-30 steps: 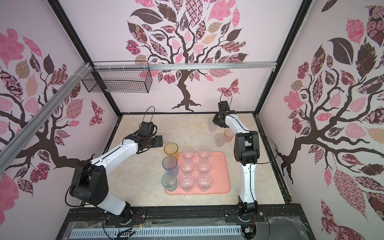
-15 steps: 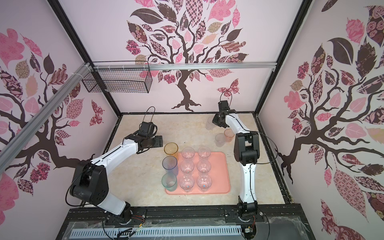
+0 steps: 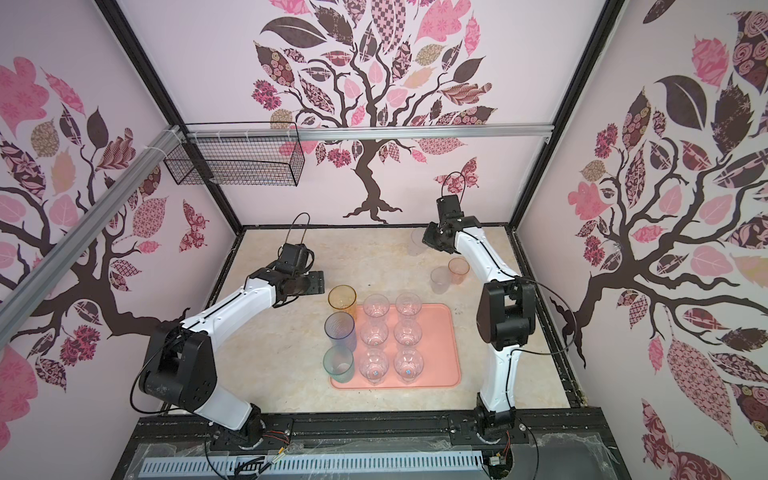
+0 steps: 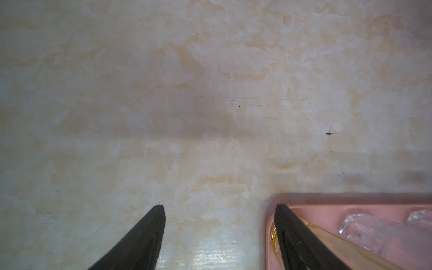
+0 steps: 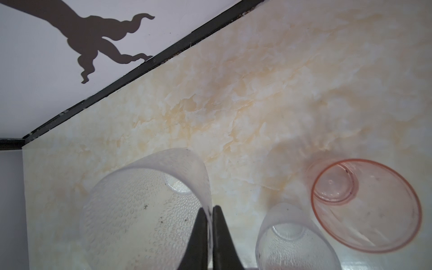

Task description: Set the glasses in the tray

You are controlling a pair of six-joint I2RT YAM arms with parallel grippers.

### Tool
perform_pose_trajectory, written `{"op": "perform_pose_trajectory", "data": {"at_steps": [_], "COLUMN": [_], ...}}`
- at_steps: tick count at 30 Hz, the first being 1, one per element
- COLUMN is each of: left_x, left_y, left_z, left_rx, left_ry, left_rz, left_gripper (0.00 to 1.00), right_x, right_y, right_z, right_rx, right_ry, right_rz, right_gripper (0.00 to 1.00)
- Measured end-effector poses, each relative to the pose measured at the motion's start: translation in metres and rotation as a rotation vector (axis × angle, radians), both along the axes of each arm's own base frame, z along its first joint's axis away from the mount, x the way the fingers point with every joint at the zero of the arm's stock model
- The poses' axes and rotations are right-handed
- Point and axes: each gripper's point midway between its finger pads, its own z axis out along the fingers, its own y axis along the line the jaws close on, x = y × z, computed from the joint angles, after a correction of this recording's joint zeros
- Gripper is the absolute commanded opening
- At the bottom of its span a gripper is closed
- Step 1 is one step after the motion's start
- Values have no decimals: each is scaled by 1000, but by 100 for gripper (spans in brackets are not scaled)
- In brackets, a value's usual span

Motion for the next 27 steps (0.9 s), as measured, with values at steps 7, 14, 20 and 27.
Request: {"op": "perform_pose_trajectory", "data": {"at_steps": [7,14,20,27], "left_x": [-9,-13,-17,-16], "left_y": [5,-26,-37,-40], "left_z": [31,50,48,49], "left_rx": [7,16,16,3], "left_ry": [-118,-197,-204,-210], "left_rz": [-2,-113,-161,-169], "left_gripper": [77,80,80,80], "right_x": [-57,-120,-167,-188], "right_y": [-12,-35,-46,-51], "right_z": [46,20,-26,-53], "right_rx": [-65,-174,-213,-230], "right_ry": [-55,44,198,270], "right_rz": [50,78,93,105], "right_gripper": [0,0,0,0]}}
